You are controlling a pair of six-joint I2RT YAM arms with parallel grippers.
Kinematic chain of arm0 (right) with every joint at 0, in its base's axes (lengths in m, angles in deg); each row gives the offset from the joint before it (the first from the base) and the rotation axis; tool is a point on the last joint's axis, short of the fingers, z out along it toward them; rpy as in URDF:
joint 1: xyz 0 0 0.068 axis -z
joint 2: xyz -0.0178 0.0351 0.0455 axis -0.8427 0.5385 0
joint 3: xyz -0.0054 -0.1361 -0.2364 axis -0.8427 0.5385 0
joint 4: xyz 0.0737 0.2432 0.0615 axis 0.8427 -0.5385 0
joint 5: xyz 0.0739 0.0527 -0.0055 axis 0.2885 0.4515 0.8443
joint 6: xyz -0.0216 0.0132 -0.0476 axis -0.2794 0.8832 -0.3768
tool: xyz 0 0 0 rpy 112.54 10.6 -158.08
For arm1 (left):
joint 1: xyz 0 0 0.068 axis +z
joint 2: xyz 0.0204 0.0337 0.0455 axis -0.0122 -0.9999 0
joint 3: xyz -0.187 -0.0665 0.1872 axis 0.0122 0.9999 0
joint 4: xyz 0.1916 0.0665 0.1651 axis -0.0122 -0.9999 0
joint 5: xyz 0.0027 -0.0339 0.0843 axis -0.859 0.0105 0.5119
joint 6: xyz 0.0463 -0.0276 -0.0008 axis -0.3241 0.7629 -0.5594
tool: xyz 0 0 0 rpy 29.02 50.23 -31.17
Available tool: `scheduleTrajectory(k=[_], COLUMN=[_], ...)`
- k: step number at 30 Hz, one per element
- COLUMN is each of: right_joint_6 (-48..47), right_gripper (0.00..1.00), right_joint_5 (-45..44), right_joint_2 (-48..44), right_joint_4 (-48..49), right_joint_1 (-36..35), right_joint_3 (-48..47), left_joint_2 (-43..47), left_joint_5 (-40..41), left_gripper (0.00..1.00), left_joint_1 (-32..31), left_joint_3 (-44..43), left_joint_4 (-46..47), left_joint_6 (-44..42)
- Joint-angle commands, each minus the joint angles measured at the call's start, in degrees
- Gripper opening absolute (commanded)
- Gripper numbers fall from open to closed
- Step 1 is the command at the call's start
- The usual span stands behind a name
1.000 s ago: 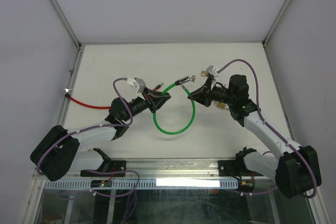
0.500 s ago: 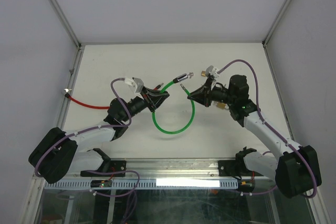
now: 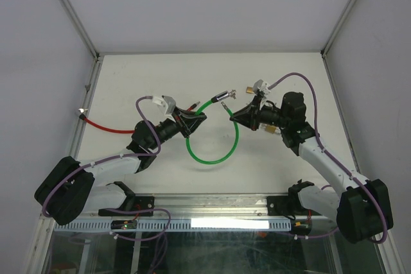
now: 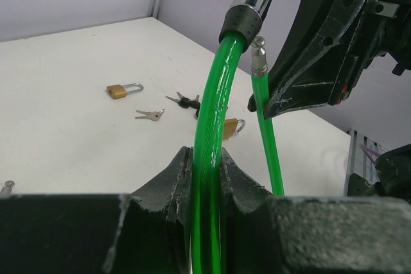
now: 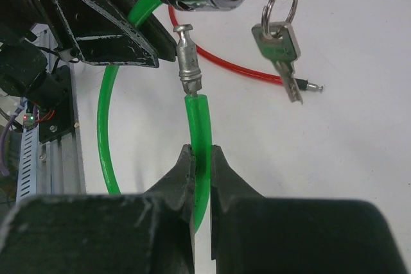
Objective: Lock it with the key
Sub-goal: Lock the lock at the center of the board.
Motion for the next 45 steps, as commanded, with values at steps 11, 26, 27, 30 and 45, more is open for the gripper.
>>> scheduleTrajectory(k=[11, 26, 27, 30, 45], right_joint_6=[2.2, 3.2, 3.3, 3.5, 7.6], right_gripper=[0.0, 0.0, 0.0, 0.0, 0.0], right_joint_5=[3.3, 2.3, 2.3, 2.2, 4.6], right_joint_2=[-1.5, -0.1, 0.0, 0.3, 0.1], right_joint_4=[4.8, 4.4, 4.3, 4.3, 7.7], right_joint_1=[0.2, 0.5, 0.5, 0.5, 0.9], right_joint_3=[0.0, -0.4, -0.5, -0.5, 0.3], left_joint_2=[1.0, 1.0, 1.0, 1.4, 5.5], left_joint_5=[-0.6, -4.0, -4.1, -4.0, 9.6], left_gripper=[0.0, 0.0, 0.0, 0.0, 0.0], left_joint_1=[-0.5, -0.6, -0.6, -0.7, -8.3], left_joint_3=[0.7, -0.3, -0.4, -0.7, -2.9], left_joint_4=[3.9, 1.0, 0.6, -0.8, -13.2], left_joint_6=[-1.5, -5.0, -5.3, -6.8, -26.4])
